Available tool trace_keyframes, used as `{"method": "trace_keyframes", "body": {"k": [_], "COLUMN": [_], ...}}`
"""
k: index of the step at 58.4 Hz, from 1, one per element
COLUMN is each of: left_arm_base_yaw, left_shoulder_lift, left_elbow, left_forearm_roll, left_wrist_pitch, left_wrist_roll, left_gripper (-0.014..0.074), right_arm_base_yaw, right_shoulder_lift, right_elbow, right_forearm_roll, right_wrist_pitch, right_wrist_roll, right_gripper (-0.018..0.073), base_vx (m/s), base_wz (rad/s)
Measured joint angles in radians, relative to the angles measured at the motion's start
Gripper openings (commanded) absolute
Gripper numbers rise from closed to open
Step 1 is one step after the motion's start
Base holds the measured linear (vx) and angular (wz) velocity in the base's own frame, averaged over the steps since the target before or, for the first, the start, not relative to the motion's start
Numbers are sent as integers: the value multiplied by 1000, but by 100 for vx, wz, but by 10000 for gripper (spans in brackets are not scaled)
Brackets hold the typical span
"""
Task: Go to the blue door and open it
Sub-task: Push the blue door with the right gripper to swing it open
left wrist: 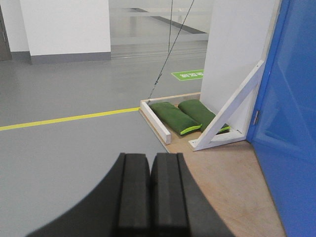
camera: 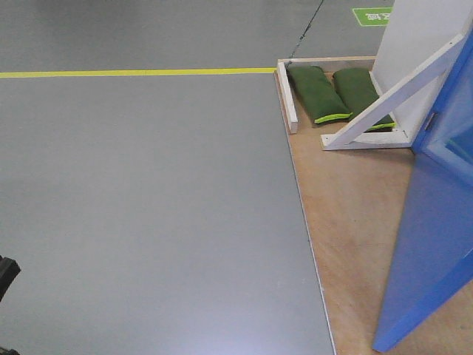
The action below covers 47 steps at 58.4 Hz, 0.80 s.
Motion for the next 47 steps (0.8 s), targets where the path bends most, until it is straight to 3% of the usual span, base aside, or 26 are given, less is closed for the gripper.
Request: {"method": "trace_keyframes", "body": {"k": [22, 47], "left_arm_base_yaw": [0, 0], "left_shoulder_lift": [0, 0], "left_elbow": [0, 0], "left_forearm_roll": [0, 0], "left_wrist_pitch": [0, 0], "left_wrist_roll": [0, 0], "left_gripper": [73, 73], "right_arm_base_yaw": [31, 23], "right_shoulder_lift": [3, 5], "right_elbow": [-3, -1], "right_forearm_roll": [21, 35], "right_wrist_pitch": [131, 136], "right_wrist_roll": [8, 9], "right_gripper": [-1, -1], "base_vx": [0, 0], "base_wz": [0, 0]}}
